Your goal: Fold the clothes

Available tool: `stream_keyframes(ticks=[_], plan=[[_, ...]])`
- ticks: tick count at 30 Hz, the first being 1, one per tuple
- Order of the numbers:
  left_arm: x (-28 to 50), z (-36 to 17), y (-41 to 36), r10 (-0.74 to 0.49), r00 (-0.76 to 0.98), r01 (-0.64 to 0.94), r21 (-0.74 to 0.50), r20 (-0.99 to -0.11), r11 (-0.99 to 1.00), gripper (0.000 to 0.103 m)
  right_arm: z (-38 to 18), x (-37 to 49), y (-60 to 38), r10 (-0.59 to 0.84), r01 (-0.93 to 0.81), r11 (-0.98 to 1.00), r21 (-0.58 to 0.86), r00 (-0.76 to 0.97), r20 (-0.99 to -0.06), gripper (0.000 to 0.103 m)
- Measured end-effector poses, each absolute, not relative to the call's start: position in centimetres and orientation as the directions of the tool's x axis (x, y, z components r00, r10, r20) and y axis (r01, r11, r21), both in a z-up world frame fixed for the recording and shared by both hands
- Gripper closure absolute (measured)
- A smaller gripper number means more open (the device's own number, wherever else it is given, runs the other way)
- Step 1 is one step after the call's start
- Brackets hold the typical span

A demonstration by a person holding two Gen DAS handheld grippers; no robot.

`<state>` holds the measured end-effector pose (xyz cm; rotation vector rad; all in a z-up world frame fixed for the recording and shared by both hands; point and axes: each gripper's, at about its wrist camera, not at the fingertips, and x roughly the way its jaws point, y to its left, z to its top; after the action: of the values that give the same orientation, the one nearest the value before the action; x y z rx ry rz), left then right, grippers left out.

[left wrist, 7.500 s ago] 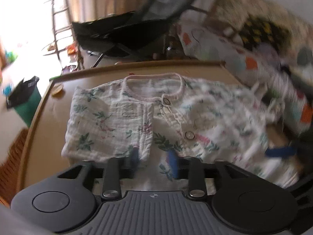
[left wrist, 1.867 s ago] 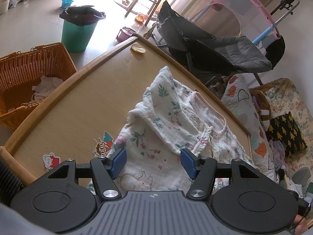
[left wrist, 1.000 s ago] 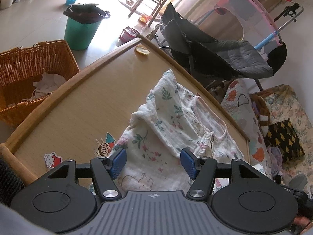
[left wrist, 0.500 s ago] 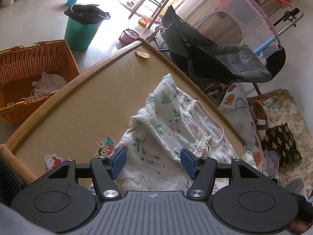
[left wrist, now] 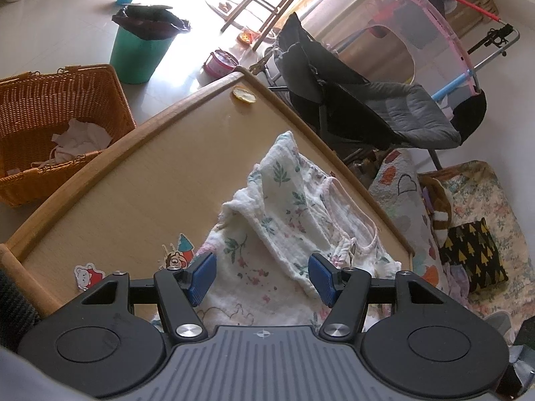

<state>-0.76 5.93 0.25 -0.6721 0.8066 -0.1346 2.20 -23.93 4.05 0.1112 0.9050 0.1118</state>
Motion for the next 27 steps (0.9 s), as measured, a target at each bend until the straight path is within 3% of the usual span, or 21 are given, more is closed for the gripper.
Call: stream_keyframes(ticks=[27], plan=[[-0.8,0.2,6.5,-0.350,0.694,-0.150,-0.602,-0.629,0.784,0.040,2.4,2.2,-22.5,0.125,-0.067,0.992,0.106,0.572,-0.811,0.095]])
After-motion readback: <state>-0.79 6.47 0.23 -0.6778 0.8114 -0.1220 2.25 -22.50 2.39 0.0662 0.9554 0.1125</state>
